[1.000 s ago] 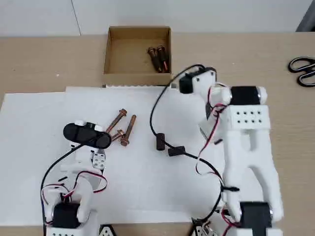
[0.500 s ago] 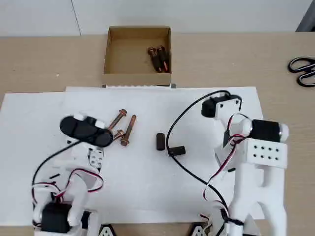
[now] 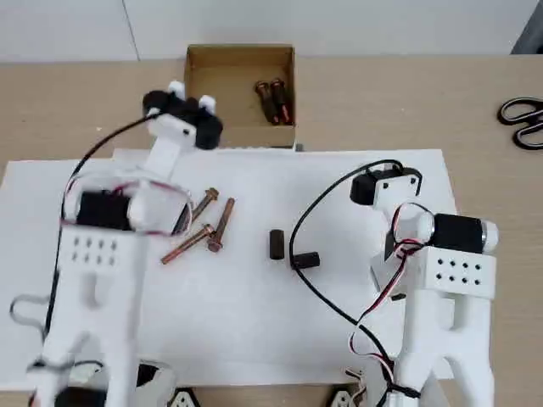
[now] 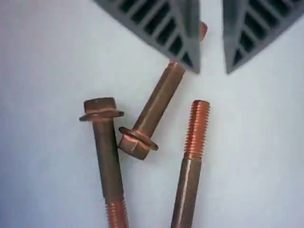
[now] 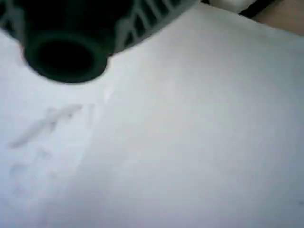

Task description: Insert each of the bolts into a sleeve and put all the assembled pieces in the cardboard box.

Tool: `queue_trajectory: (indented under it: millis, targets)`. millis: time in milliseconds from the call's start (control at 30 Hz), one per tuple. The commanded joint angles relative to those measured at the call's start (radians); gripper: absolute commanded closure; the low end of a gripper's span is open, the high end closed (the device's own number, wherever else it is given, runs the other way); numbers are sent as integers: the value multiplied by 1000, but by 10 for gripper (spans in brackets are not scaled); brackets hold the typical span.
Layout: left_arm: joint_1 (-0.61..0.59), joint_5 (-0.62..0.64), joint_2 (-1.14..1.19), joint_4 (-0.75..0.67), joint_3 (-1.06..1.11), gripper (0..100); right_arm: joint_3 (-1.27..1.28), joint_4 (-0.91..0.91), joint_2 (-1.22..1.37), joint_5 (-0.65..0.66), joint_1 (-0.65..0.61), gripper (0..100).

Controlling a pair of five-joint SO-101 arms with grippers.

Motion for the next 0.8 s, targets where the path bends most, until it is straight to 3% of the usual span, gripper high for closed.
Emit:
queue_trajectory:
  millis: [0, 267, 767]
  targets:
    - [6, -5, 227, 83, -209, 964, -3, -4, -27, -11, 8, 995]
    - [8, -5, 598, 238, -585, 947, -3, -5, -21, -11, 8, 995]
    - [52, -8, 783, 215, -615, 914, -3, -4, -25, -11, 8, 995]
